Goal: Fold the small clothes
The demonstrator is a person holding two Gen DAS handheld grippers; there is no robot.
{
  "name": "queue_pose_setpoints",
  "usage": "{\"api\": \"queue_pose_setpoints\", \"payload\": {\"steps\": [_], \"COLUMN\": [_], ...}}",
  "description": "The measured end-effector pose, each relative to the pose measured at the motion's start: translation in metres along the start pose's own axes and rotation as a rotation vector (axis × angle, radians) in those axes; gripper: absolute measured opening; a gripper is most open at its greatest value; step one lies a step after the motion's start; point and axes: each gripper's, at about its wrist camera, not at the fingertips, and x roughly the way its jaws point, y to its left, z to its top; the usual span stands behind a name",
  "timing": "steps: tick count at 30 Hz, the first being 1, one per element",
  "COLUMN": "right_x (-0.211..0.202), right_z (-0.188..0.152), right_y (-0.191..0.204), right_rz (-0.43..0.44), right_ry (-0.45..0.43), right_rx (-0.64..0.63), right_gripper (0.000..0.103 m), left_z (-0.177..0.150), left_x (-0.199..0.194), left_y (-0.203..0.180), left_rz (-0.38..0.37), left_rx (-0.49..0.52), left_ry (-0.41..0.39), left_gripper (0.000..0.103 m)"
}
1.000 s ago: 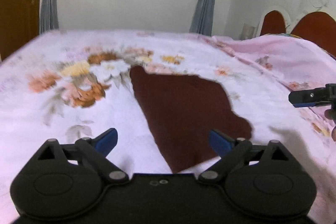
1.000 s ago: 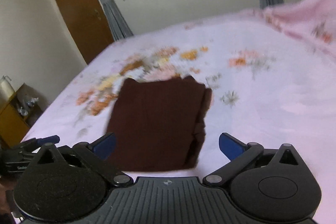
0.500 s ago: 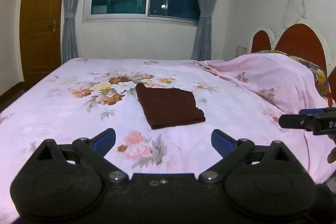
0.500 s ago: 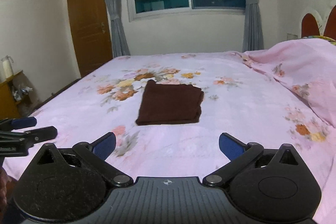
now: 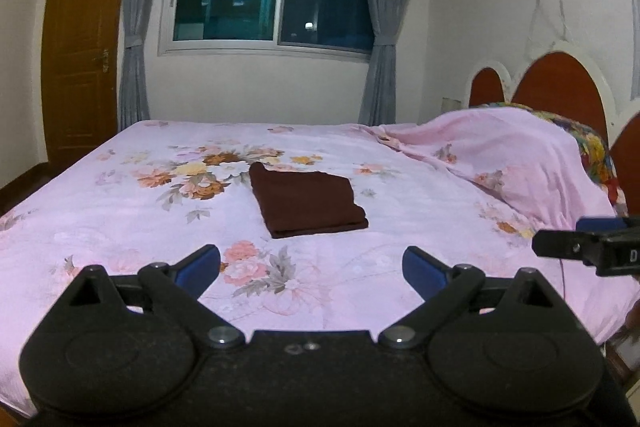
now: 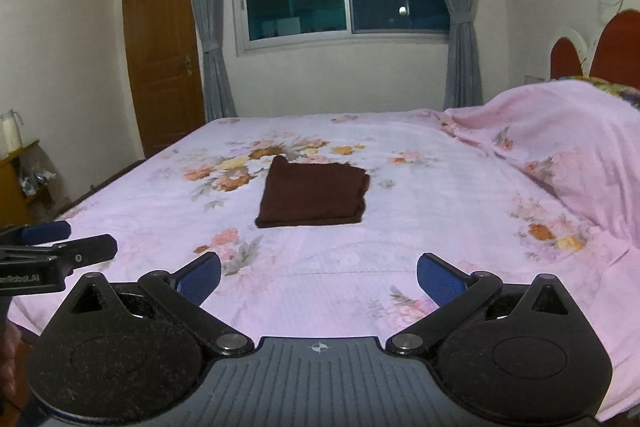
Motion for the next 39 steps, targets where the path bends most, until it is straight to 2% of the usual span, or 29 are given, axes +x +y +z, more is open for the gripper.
{"api": "queue_pose_setpoints", "payload": {"steps": [39], "right_x": [-0.003], "right_z": [0.008], "right_y": [0.000], "right_rz": [-0.004], "right_ry": [-0.026], "right_rx": [-0.025], "right_gripper": [0.103], "left_z": [-0.001], "left_x": [-0.008], "left_y": [0.003], "left_rz": [-0.030], "left_rx": [-0.029], "left_ry": [-0.031], "left_gripper": [0.098]}}
